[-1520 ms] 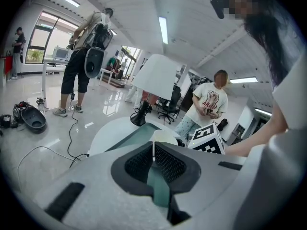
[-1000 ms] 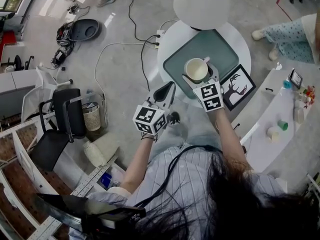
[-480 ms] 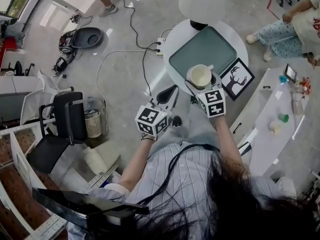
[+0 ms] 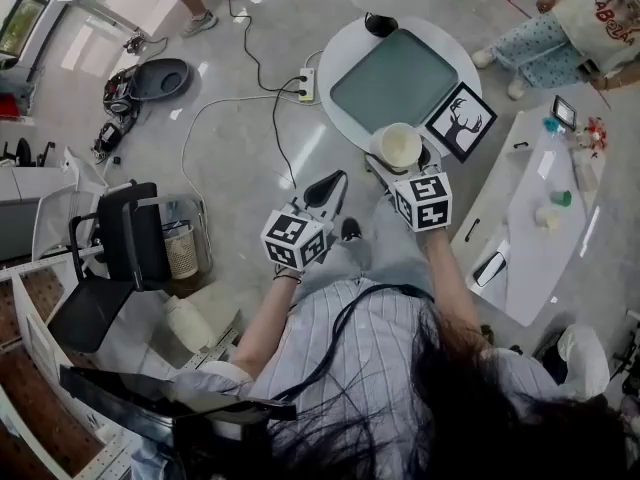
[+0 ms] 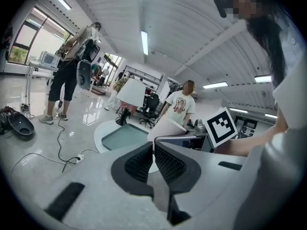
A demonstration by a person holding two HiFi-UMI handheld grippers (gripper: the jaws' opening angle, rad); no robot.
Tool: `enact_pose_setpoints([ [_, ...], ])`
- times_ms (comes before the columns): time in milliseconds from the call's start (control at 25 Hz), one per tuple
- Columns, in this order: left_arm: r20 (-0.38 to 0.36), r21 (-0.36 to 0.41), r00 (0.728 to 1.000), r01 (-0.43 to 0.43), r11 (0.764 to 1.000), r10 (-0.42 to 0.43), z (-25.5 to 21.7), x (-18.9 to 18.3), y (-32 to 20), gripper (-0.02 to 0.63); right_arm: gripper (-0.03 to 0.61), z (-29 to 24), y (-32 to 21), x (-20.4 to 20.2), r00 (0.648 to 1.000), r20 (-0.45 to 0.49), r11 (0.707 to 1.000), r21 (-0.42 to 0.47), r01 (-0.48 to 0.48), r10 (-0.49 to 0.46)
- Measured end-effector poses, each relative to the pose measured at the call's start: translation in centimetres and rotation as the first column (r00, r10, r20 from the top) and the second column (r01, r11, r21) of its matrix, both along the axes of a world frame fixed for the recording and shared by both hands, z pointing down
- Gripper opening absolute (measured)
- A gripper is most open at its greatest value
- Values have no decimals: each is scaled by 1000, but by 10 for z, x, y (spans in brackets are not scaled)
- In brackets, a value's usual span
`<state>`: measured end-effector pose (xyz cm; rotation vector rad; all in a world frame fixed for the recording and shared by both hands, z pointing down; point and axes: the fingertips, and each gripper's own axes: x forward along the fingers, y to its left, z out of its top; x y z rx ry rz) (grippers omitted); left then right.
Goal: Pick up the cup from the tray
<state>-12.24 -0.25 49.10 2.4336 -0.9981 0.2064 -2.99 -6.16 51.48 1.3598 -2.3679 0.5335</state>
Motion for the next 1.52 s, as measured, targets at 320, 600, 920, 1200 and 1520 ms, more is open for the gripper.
enact_pose_setpoints([
  [320, -40, 18, 999, 5, 1000, -4, -12, 6, 16, 14, 408, -16, 34, 4, 1000, -23, 1000, 4, 15, -15],
  [600, -42, 50, 998, 38, 998, -36, -27, 15, 22, 14, 408, -22, 59, 7, 998, -7, 998, 2, 55, -55],
  [920, -31, 70, 996, 82, 994, -80, -38, 42, 63, 14, 407, -26, 105, 29, 994, -9, 994, 8, 110, -110],
  [1200, -11, 84, 993, 114, 990, -113, -39, 74, 112, 14, 407, -28, 156, 59, 988, -14, 988, 21, 151, -151],
  [1520, -4, 121, 989, 149, 981, -150, -46, 106, 170, 14, 407, -29, 223, 91, 981, -7, 981, 26, 193, -192],
])
